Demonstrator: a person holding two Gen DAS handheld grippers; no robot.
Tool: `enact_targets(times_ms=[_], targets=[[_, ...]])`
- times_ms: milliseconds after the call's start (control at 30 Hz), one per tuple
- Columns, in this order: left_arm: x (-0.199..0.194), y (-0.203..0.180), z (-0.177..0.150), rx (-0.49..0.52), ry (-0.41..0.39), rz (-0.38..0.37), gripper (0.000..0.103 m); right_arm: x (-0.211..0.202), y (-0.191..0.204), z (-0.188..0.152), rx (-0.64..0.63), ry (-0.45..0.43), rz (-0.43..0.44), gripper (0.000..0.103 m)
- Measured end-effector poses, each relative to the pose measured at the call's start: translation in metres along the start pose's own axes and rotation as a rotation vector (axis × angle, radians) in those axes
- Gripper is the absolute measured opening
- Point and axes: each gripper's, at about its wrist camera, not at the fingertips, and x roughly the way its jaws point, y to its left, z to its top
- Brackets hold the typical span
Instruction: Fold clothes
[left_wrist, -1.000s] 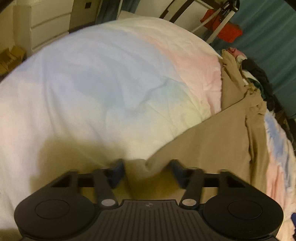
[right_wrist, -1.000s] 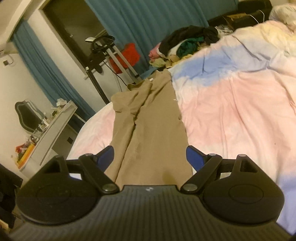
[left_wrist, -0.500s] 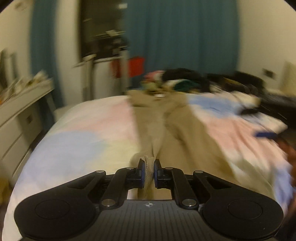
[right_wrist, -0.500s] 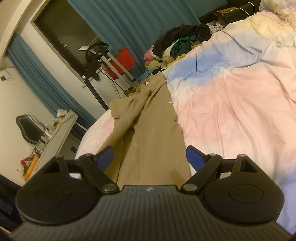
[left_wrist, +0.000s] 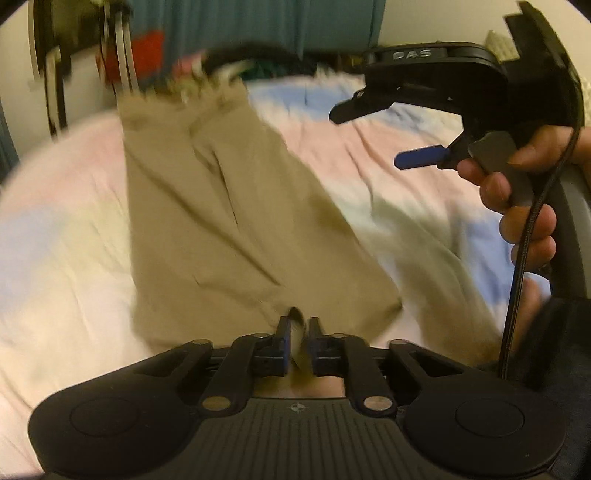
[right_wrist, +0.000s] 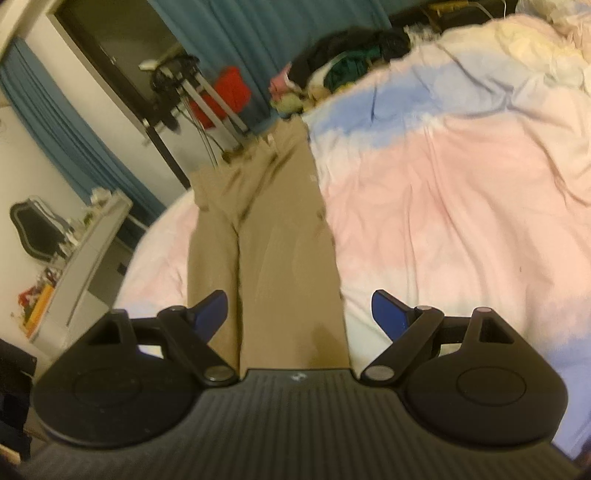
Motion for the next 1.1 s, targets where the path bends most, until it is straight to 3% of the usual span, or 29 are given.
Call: enact_targets(times_ms=[100, 200, 367, 533, 733, 833, 867, 900, 1100], targets=[[-0.003, 0.025, -0.001, -0.119, 0.016, -0.051, 0.049, 0.005, -0.012, -0.007, 0.067, 0.072, 0.049, 0.086], [-0.012, 0.059, 0.000, -0.277, -0.002, -0.103, 0.062, 0.007, -0.025, -0.018, 0.147, 0.141, 0.094, 0.086], [-0.002, 0.120, 0.006, -0.517, -0.050, -0.068, 0.068, 0.011, -0.038, -0.038, 0.211, 0.229, 0.066, 0.074], [0.026, 0.155, 0.009, -0.665, -0.016, -0.068, 0.062, 0.016, -0.035, -0.043, 0.216, 0.236, 0.048, 0.074], [0.046, 0.148, 0.026, -0.566, -0.054, -0.048, 0.056, 0.019, -0.032, -0.044, 0.189, 0.226, 0.036, 0.074], [0.060, 0.145, 0.025, -0.558, 0.011, -0.110, 0.031, 0.020, -0.032, -0.045, 0.178, 0.222, 0.016, 0.074], [0.062, 0.145, 0.023, -0.565, 0.020, -0.120, 0.015, 0.020, -0.032, -0.045, 0.176, 0.221, 0.011, 0.074], [0.061, 0.144, 0.019, -0.569, 0.030, -0.126, 0.005, 0.020, -0.033, -0.045, 0.174, 0.220, 0.007, 0.074], [0.038, 0.153, 0.009, -0.619, 0.106, -0.220, 0.004, 0.021, -0.036, -0.048, 0.177, 0.234, 0.010, 0.074]])
